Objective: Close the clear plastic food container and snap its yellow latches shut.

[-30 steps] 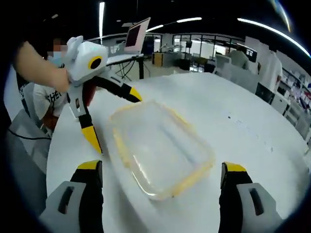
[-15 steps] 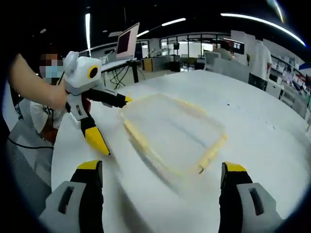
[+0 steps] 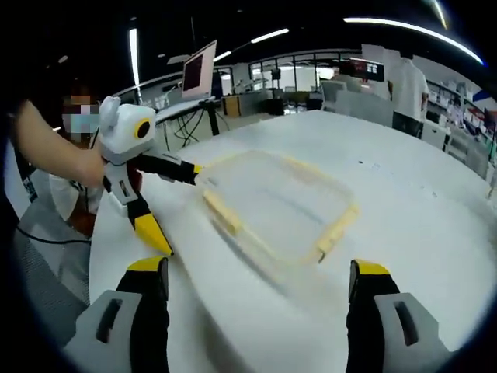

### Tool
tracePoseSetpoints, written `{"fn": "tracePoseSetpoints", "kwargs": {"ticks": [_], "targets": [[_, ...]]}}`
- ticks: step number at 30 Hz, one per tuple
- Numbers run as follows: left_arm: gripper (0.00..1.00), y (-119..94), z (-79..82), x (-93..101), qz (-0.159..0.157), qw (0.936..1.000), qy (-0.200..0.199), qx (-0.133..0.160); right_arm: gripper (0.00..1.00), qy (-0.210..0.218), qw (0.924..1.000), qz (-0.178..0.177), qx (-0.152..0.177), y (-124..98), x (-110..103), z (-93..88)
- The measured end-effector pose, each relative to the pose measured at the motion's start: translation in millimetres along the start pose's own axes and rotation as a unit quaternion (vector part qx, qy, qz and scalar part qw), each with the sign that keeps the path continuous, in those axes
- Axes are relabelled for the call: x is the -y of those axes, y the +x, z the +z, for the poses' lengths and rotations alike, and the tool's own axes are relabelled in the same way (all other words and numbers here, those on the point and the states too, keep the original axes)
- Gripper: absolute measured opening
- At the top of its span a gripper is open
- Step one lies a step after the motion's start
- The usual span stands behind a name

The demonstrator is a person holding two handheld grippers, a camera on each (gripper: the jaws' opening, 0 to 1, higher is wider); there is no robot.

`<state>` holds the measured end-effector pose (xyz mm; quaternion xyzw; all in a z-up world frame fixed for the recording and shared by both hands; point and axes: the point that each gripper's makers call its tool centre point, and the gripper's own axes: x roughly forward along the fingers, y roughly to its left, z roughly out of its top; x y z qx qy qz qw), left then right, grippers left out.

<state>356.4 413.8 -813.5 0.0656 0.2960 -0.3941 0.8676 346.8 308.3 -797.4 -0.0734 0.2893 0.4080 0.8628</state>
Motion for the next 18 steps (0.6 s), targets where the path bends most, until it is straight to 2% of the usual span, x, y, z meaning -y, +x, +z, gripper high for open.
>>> {"fn": "tracePoseSetpoints", "kwargs": {"ticks": [9,18], "targets": [[0.84,-16,-3.9,1.5,0.003,1.0,-0.008,0.001,0.94,0.012,0.9998,-0.005,0.017,-19,1,-0.1],[0.83,-27,-13.0,12.2,0.007,0.9997,-0.021,0.001,0.92,0.023,0.9995,-0.008,0.022,-36,-4,-6.8]]}}
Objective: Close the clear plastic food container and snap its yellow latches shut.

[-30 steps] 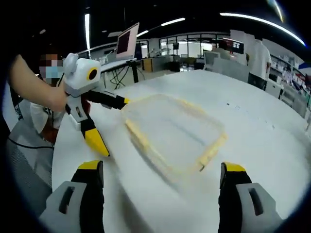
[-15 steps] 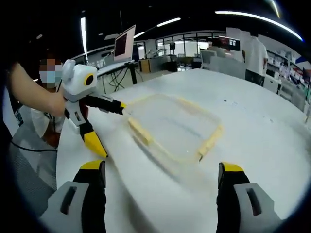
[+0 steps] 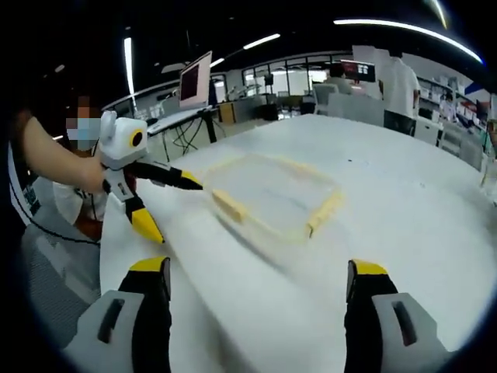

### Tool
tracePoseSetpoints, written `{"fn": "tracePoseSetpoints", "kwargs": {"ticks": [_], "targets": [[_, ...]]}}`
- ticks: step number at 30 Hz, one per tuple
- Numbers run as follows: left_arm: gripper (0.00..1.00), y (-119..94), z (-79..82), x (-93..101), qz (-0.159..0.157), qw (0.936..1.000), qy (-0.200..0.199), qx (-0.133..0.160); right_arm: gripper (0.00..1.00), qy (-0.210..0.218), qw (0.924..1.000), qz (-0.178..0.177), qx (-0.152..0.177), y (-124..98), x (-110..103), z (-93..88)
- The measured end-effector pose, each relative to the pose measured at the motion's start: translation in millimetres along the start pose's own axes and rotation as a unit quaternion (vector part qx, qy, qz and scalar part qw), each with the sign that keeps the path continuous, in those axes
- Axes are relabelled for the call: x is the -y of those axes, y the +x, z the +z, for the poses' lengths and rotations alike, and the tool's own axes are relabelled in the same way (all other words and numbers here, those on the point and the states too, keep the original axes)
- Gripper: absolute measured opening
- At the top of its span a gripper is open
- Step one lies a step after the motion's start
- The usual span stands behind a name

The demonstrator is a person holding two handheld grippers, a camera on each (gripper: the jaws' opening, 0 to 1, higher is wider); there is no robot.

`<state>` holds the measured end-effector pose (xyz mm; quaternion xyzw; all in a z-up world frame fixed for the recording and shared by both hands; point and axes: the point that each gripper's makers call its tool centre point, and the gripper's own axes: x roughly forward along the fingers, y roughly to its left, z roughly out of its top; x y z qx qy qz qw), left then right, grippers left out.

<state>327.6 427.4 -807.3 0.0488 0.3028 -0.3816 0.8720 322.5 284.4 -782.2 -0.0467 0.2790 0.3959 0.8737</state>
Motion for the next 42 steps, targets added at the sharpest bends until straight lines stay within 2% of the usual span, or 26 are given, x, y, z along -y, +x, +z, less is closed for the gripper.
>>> {"fn": "tracePoseSetpoints", "kwargs": {"ticks": [6,20,30,35,42], "targets": [[0.83,-9,-0.8,0.4,0.003,1.0,-0.004,0.001,0.91,0.006,1.0,-0.004,-0.003,-10,-1,-9.7],[0.81,-35,-8.0,-2.5,0.017,0.9997,-0.016,0.007,0.89,0.022,0.9997,-0.006,-0.001,-29,-9,-17.0],[0.81,-52,-7.8,-4.8,0.019,0.9995,-0.023,0.013,0.9,0.016,0.9997,-0.016,0.005,-41,-13,-12.7],[0.81,-63,-9.1,-5.0,0.029,0.9986,-0.038,0.023,0.9,0.03,0.9993,-0.019,0.013,-50,-15,-11.9],[0.8,-74,-23.2,-6.0,0.035,0.998,-0.05,0.016,0.9,0.038,0.9987,-0.026,0.022,-61,-16,-9.7]]}}
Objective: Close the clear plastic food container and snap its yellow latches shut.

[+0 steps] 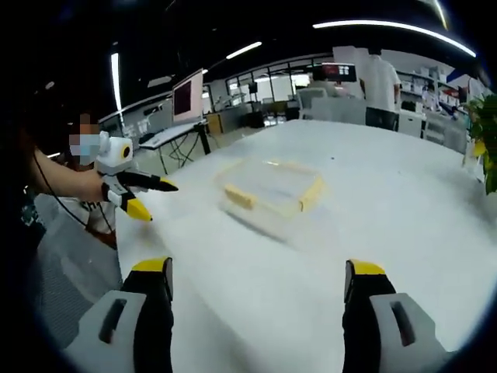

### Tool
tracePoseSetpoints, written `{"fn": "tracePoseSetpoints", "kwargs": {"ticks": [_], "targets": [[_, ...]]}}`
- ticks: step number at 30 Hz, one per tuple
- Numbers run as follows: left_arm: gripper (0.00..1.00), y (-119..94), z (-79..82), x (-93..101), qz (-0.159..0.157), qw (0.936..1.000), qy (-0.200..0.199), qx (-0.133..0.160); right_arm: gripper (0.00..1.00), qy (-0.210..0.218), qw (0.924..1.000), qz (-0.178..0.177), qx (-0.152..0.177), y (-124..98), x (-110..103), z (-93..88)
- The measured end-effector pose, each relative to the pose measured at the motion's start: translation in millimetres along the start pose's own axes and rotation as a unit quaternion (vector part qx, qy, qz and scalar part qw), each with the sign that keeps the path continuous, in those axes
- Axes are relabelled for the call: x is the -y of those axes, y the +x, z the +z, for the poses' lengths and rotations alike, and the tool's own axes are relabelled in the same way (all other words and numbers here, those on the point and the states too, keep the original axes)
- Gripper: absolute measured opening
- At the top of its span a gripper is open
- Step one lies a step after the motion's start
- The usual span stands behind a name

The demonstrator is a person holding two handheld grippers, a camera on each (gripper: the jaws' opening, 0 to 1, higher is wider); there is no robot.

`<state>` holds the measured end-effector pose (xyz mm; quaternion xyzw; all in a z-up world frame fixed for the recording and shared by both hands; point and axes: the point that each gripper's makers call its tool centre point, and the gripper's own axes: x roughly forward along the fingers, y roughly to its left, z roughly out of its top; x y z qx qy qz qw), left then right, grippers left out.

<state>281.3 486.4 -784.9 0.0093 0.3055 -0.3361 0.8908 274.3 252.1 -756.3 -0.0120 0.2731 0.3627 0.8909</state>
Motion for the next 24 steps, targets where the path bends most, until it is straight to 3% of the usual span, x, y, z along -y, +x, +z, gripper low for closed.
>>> {"fn": "tracePoseSetpoints", "kwargs": {"ticks": [11,24], "targets": [[0.78,-18,-10.1,1.5,0.005,0.9999,-0.009,-0.005,0.89,0.003,1.0,-0.001,0.003,-19,-9,-6.4],[0.79,-35,-20.4,21.2,0.005,0.9993,-0.036,0.013,0.88,0.057,0.9972,-0.025,0.041,-50,-22,-8.8]]}}
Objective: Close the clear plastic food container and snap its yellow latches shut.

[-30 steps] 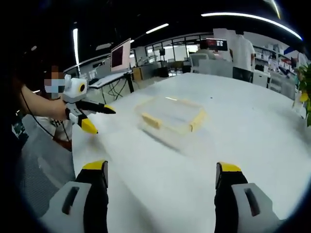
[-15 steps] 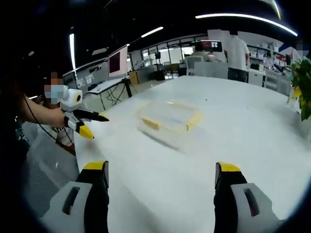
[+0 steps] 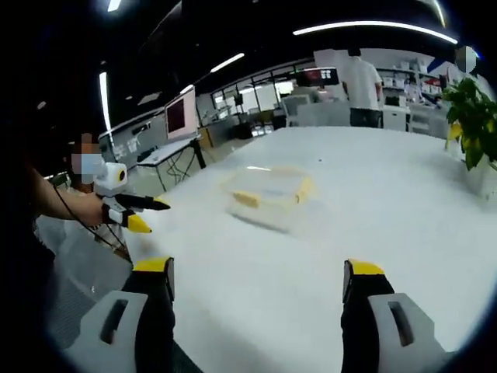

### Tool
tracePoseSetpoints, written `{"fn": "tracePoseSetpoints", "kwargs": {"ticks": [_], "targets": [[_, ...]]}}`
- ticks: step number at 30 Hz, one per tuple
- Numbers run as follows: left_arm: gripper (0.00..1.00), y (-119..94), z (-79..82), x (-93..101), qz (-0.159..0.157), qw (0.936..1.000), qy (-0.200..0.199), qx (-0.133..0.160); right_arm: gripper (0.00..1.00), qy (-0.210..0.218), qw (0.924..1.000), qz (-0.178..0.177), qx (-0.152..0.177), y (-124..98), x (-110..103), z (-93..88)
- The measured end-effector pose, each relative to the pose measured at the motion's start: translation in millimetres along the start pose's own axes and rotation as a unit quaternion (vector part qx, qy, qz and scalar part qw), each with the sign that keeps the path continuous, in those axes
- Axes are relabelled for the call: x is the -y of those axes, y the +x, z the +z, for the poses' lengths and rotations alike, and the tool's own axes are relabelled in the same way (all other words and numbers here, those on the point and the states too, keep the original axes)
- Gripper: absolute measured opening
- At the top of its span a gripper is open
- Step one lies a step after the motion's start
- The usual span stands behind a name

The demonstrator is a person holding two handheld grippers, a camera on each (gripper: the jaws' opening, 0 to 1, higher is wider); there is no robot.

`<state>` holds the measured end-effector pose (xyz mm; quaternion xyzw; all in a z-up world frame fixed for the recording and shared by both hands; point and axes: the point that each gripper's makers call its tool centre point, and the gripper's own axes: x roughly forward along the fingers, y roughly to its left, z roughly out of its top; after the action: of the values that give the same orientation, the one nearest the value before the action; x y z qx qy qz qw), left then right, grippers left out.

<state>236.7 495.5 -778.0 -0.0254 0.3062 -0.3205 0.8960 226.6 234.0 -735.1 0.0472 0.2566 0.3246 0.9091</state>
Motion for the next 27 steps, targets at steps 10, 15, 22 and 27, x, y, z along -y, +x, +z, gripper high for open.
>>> {"fn": "tracePoseSetpoints", "kwargs": {"ticks": [10,15,22,27], "targets": [[0.77,-17,-10.6,14.4,-0.002,0.9999,-0.009,0.004,0.87,0.004,1.0,-0.001,0.004,-18,-15,-9.1],[0.77,-23,-8.8,24.5,-0.003,0.9999,-0.006,0.013,0.87,0.003,0.9999,-0.002,0.014,-22,-25,-10.0],[0.76,-22,-7.8,37.2,-0.006,0.9996,0.015,0.022,0.88,-0.003,0.9996,-0.003,0.026,-21,-38,-14.6],[0.74,-24,-5.3,34.7,0.002,0.9993,0.023,0.029,0.87,-0.008,0.9993,-0.011,0.036,-20,-36,-11.1]]}}
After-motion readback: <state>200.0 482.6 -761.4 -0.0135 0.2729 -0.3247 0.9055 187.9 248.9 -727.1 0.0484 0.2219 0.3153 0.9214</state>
